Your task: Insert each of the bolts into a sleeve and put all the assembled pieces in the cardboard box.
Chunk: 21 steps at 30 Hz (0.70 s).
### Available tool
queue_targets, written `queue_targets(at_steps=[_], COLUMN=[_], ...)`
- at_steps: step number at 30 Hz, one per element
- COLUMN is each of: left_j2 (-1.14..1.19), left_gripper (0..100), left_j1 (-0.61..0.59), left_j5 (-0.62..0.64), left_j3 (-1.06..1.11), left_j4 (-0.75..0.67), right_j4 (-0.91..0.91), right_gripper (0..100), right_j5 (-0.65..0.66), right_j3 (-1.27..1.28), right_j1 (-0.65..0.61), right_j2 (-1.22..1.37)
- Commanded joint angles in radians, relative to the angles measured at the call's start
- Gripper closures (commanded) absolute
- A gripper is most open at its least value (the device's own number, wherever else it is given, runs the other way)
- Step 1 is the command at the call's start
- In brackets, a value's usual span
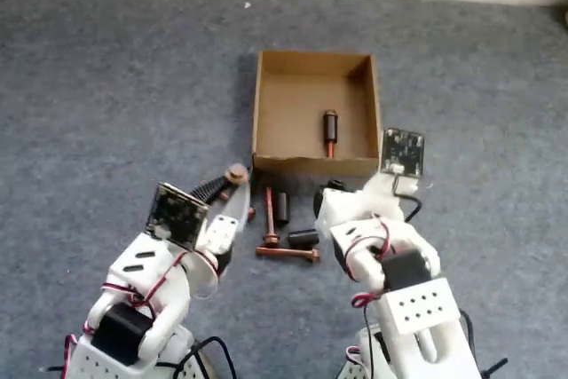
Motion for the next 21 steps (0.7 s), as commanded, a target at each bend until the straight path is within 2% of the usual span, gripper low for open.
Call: queue_targets(at_steps=[1,5,7,11,15,21], left_j2=[-0.033,-0.024,-0.024,-0.024,-0.024,-0.024], left_gripper=[100,100,100,100,100,100], left_j1=[-0.074,-0.071,-0.079,-0.079,-0.079,-0.071], left_j5=[0.015,0.023,0.071,0.104,0.106,0.107], left_j3=[0.038,0.042,0.038,0.035,0.036,0.036], left_j4=[-0.104,-0.11,-0.112,-0.117,-0.183,-0.324], right_j4=[-0.137,-0.179,-0.203,-0.263,-0.357,-0.375], right_gripper=[99.4,99.4,99.4,99.4,99.4,99.4], right_j5=[0.037,0.037,0.044,0.186,0.265,0.348], right_j3=[0.074,0.154,0.194,0.298,0.418,0.533], right_j1=[-0.013,-0.015,-0.039,-0.124,-0.157,-0.186], right_j2=[-0.15,-0.271,-0.321,-0.418,-0.527,-0.688])
